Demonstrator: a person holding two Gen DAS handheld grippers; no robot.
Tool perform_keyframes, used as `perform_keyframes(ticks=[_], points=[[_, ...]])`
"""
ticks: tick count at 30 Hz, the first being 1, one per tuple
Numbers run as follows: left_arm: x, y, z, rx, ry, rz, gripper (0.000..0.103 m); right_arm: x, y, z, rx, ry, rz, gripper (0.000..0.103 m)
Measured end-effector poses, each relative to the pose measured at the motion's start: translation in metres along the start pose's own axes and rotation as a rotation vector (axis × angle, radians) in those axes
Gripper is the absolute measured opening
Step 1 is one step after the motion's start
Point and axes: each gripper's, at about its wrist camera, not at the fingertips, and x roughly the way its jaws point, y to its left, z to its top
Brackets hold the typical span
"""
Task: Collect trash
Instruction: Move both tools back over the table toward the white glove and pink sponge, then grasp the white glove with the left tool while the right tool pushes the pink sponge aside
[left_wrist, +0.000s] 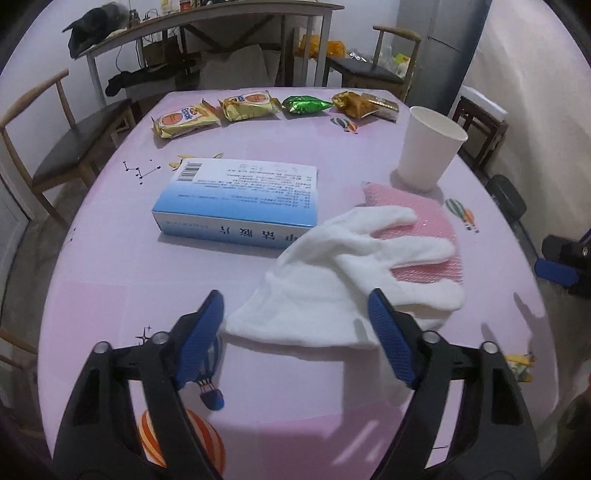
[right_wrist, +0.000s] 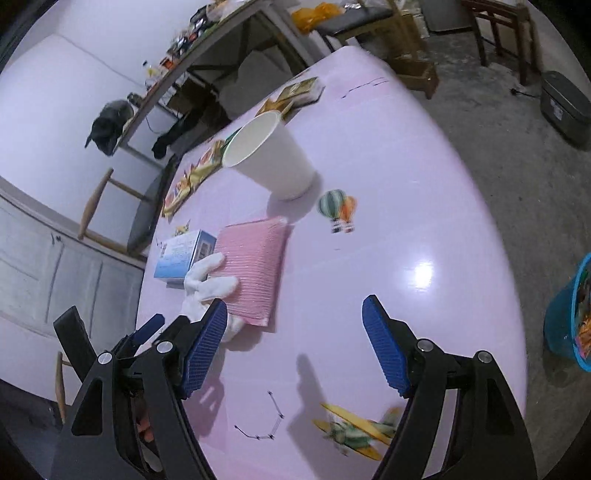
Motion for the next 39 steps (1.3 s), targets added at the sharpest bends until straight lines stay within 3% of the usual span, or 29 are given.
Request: perform_keyframes(ticks=[5,11,23,28,33,39], points=[[0.013,0.003,-0.008,0.036,0.033,0.034,0.045,0.014,0.014,0.003,-0.031,0.018,-0.043,0.074],[0.010,0.010,-0.018,0.073,0.010,0.014,0.020,0.032,0.029,0.006,-0.060,0.031,-0.085,0.074],[-0.022,0.031,-0.060,0.067,0.006,-0.022,0.013,0.084,0.075,0.013,-0.121,0.086,-0.108,0.074],[-0.029,0.033,-0.067,0.071,0.013,-0.028,0.012,0.105,0.096,0.007,-0.217,0.116,-0.177,0.072],[-0.032,0.035,-0.070,0.075,0.028,-0.038,0.012,0.101,0.094,0.002,-0.281,0.090,-0.220,0.068],[-0.033,0.034,-0.071,0.077,0.035,-0.028,0.012,0.076,0.064,0.004,-0.286,0.059,-0.285,0.068]])
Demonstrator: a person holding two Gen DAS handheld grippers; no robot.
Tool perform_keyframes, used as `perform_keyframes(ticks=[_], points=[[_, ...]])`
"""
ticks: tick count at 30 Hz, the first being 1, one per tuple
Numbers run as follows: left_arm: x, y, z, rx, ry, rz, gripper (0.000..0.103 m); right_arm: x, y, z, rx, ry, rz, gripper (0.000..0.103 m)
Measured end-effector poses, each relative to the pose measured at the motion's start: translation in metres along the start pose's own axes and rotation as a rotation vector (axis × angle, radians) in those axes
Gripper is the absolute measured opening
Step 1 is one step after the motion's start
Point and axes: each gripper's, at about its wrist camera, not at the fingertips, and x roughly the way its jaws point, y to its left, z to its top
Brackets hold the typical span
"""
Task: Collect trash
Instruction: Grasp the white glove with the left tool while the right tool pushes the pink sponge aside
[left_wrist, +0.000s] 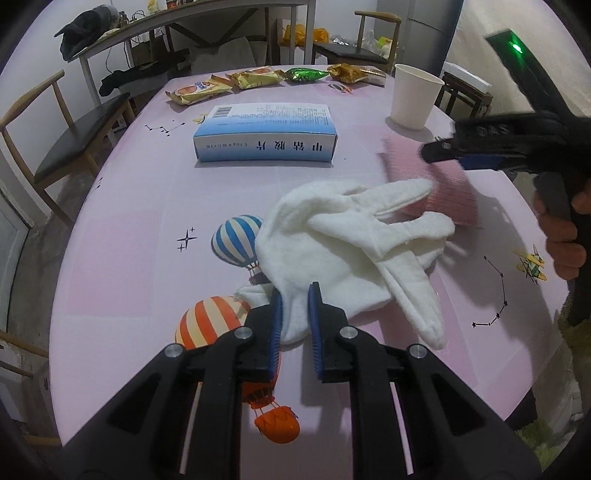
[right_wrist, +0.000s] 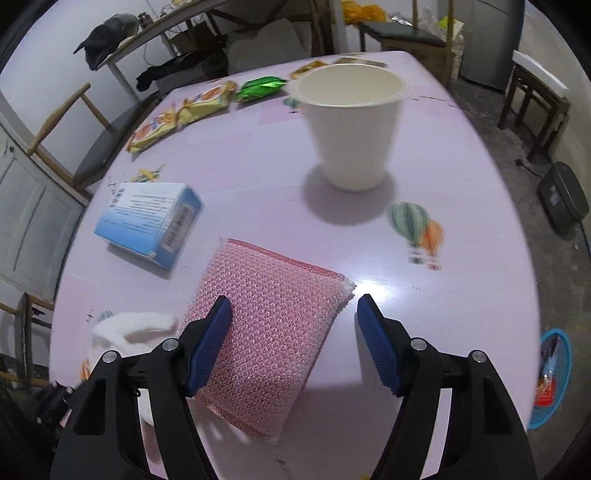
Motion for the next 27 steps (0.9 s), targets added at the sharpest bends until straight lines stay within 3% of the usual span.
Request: perform_keyframes(ticks=[4,13,19,22,27], points=[[-0.001,-0.001,-0.001,-0.004,0.003,0.001,0.012,-0.011,-0.024,-0.010,-0.003,0.000,-0.021,0.068],[-0.001,-0.001,-0.001,-0.004,0.004,0.001,0.012,-0.027,-0.059,-0.052,0.042,0.058,0.101,0.071],[-0.004,-0.006,-0.005,0.002,0.008,0.006,0.012,-0.036,-0.062,-0.060,0.062,0.057,0.108,0.071],[-0.004,-0.007,-0.006,-0.002,0.011,0.007,0.012,-0.046,-0.067,-0.058,0.120,0.021,0.152,0.071],[-0.005,-0.009,-0.006,-0.004,0.018,0.014,0.013,-0.058,-0.054,-0.063,0.096,0.005,0.171,0.081]])
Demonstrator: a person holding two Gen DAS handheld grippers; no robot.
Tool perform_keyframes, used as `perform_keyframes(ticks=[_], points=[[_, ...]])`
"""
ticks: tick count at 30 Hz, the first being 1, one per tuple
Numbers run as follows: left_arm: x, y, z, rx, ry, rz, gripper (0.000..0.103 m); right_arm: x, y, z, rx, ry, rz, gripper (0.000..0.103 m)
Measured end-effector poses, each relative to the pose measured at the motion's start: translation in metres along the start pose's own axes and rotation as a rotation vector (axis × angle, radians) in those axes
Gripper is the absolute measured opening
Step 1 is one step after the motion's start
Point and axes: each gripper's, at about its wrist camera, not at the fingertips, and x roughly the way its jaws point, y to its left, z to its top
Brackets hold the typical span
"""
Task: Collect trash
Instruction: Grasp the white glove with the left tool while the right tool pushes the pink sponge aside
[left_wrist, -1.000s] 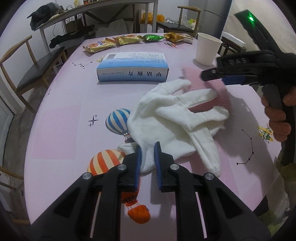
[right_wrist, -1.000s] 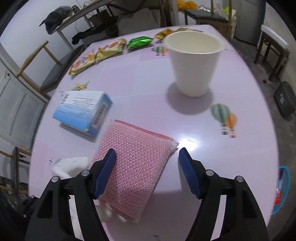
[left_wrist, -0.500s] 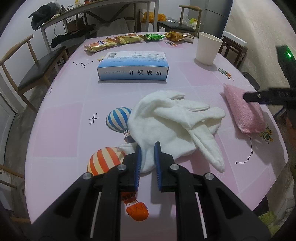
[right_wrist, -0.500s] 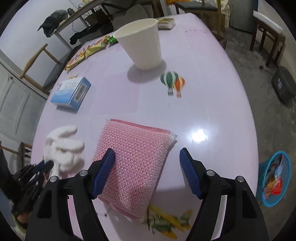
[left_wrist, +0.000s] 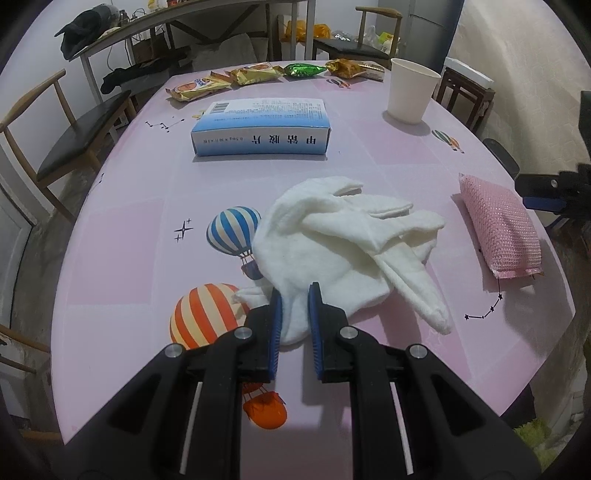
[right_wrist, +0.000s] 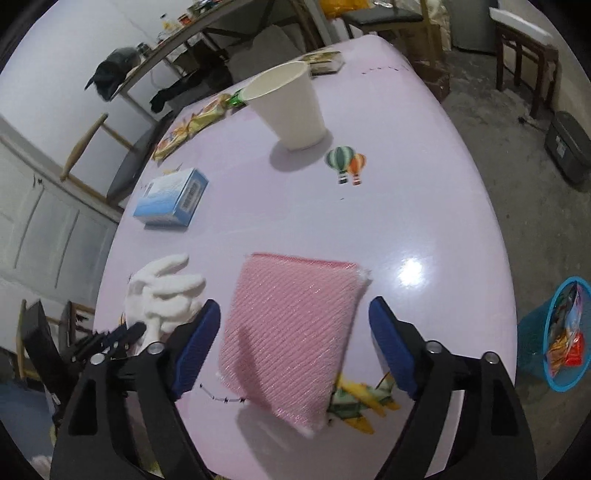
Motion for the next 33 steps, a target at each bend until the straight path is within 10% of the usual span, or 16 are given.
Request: perform_keyframes(ticks=[7,16,24,33], points=[[-0.004,0.004,0.000,-0.060,0.036,-0.084,0.013,0.000,0.020,-0.015,-0.079,0.025,-0.053,0.082],[-0.016,0.006,-0.017,-0.140,0.151,-0.580,0.048,-0.004,0.016,-0.021,-0.065,0.019,-0.057,0.082],[-0.043,-0.011,-0.002,0.073,-0.065,-0.278,0.082,-0.007,0.019,-0.025,-0.080,-0.001,-0.073,0.089],[-0.004,-0.025,0.003,0.081,0.075,-0.202,0.083,0.003,0.028,-0.028,-0.107,-0.002,-0.127,0.094]])
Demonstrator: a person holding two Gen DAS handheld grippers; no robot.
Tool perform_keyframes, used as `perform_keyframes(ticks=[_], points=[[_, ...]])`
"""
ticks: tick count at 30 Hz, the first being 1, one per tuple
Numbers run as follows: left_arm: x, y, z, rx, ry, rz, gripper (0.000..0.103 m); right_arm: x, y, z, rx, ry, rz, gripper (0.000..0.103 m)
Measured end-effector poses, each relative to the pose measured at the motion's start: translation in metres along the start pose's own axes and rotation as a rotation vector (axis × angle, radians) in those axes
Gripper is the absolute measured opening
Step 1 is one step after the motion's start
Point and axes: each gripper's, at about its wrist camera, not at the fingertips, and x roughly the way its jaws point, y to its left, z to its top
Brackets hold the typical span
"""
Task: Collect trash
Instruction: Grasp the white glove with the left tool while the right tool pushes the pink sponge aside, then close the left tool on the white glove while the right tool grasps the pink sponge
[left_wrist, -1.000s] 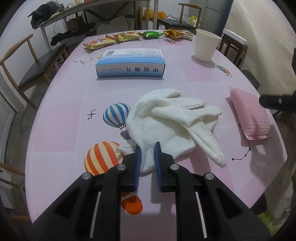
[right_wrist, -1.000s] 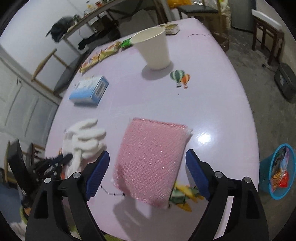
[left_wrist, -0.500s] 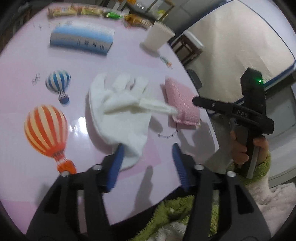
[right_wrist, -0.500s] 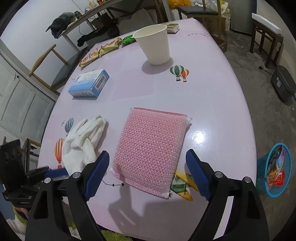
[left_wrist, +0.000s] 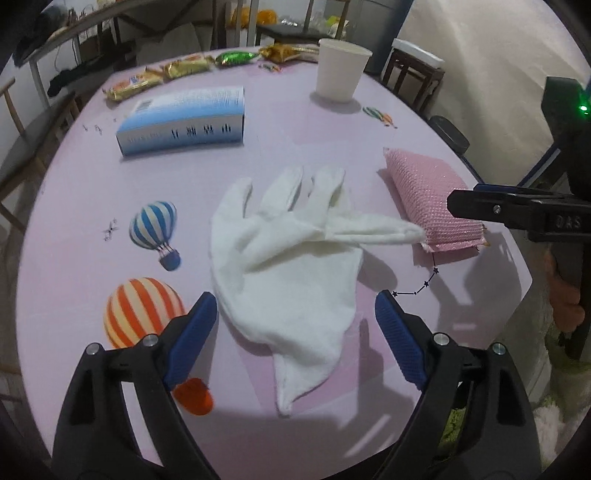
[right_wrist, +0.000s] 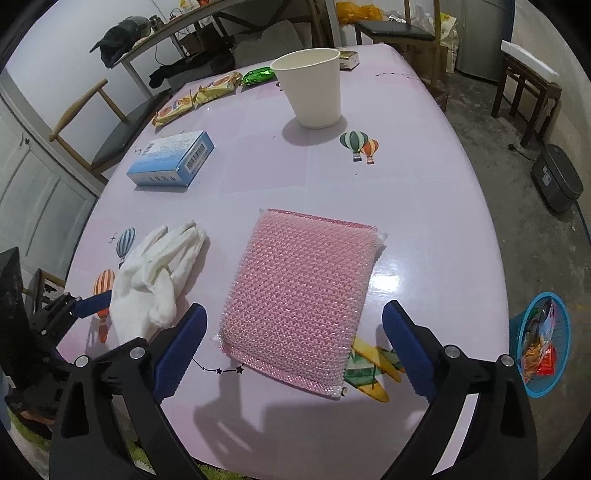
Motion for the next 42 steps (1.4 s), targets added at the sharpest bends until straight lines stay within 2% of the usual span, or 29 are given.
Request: perform_keyframes(ticks=[7,12,21,27,40,42], points=[[0.016,-0.013,0.004,0.043,0.011,0.105,0.083,0.007,0.009,0.002,-0.029,-0.004,-0.038,0.095],[0.020,-0.018,0.006,0.053,0.001,0.140,0.083,0.014,0.012,0.006,-0.024,0.001,-0.053,0.096],[0.023,-0.018,0.010,0.029,-0.005,0.155,0.083,0.029,0.011,0.009,-0.005,0.022,-0.124,0.096],[0.019,-0.019,0.009,0.023,-0.013,0.160,0.074,0.034,0.009,0.007,-0.007,0.035,-0.129,0.096],[0.015,-0.019,0.012,0.012,-0.020,0.149,0.048,0.035,0.014,0.006,-0.051,0.029,-0.132,0.096],[0.015,-0.018,0.012,0.008,-0.021,0.144,0.045,0.035,0.015,0.006,-0.056,0.028,-0.137,0.093]])
